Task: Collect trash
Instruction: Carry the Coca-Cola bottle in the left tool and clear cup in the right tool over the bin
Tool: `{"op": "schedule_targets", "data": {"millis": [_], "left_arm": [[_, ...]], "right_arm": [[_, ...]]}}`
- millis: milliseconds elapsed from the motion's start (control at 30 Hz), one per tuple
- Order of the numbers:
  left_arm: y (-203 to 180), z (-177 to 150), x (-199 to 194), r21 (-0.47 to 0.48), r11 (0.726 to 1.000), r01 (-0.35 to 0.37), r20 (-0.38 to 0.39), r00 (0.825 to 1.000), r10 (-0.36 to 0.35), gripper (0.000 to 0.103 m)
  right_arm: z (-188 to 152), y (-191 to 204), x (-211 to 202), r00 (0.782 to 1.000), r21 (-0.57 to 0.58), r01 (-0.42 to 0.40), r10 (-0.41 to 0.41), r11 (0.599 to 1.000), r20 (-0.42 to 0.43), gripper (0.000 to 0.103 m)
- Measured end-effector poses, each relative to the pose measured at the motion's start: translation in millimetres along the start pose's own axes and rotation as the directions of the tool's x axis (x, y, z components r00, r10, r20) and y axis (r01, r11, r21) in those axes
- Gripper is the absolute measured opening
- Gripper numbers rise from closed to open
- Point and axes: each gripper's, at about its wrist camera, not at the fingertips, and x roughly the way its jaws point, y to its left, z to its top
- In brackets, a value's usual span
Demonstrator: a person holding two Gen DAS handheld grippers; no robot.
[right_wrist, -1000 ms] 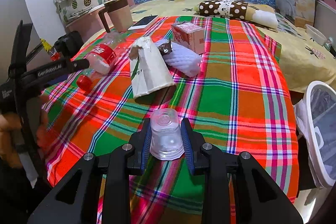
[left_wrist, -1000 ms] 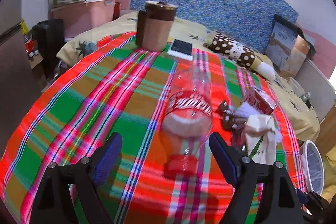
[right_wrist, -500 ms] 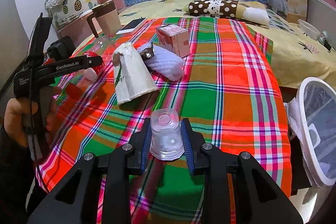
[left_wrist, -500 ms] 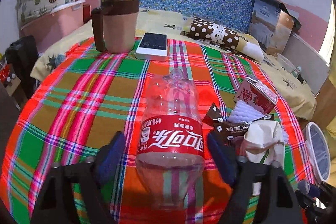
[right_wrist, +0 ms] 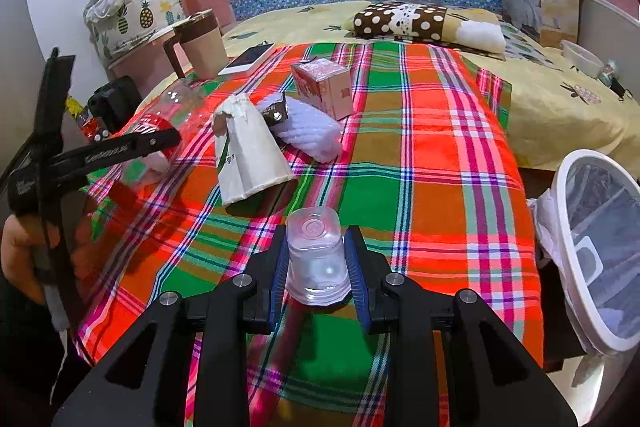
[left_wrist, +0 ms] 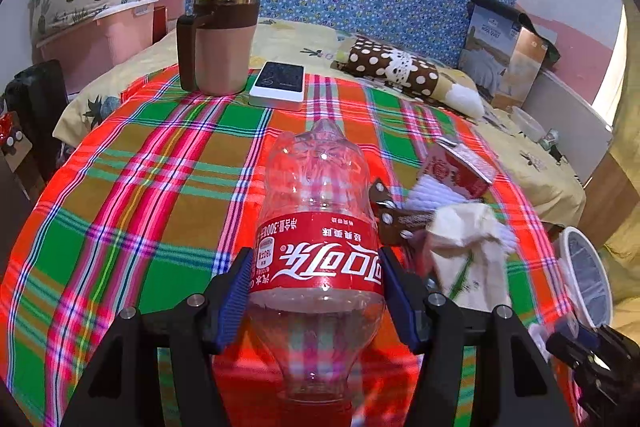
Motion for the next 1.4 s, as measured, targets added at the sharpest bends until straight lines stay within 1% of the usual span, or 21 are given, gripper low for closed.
{"op": "schedule_targets", "data": {"millis": [333, 700, 933, 1200, 1400], "left_arm": [[-17.9, -16.1, -47.9, 0.01, 0.998, 0.055, 0.042, 0.998, -0.055, 0.061], [-59.3, -33.8, -83.1, 0.08, 0.986, 0.144, 0.055, 0.987, -0.148, 0.061], [-93.3, -44.5, -87.8, 0.137, 0.967, 0.216, 0.032, 0.974, -0.223, 0.061], [-124.1, -51.8, -80.0, 0.184, 0.946, 0.266, -0.009, 0.963, -0.269, 0.061], [-153.1, -55.4, -69.5, 0.226, 0.926, 0.304, -0.046, 0.952, -0.301, 0.061]], "right_arm": [[-0.7, -4.9, -22.3, 0.998, 0.011, 0.026, -0.027, 1.0, 0.049, 0.031], [-4.2, -13.9, -45.2, 0.993, 0.033, 0.066, -0.069, 0.997, 0.098, 0.031], [-6.9, -23.1, -55.7, 0.989, 0.045, 0.089, -0.094, 0.995, 0.116, 0.031], [-10.9, -41.2, -65.2, 0.983, 0.075, 0.117, -0.126, 0.99, 0.13, 0.031], [-14.3, -57.5, -70.4, 0.98, 0.098, 0.133, -0.145, 0.986, 0.136, 0.031]]}}
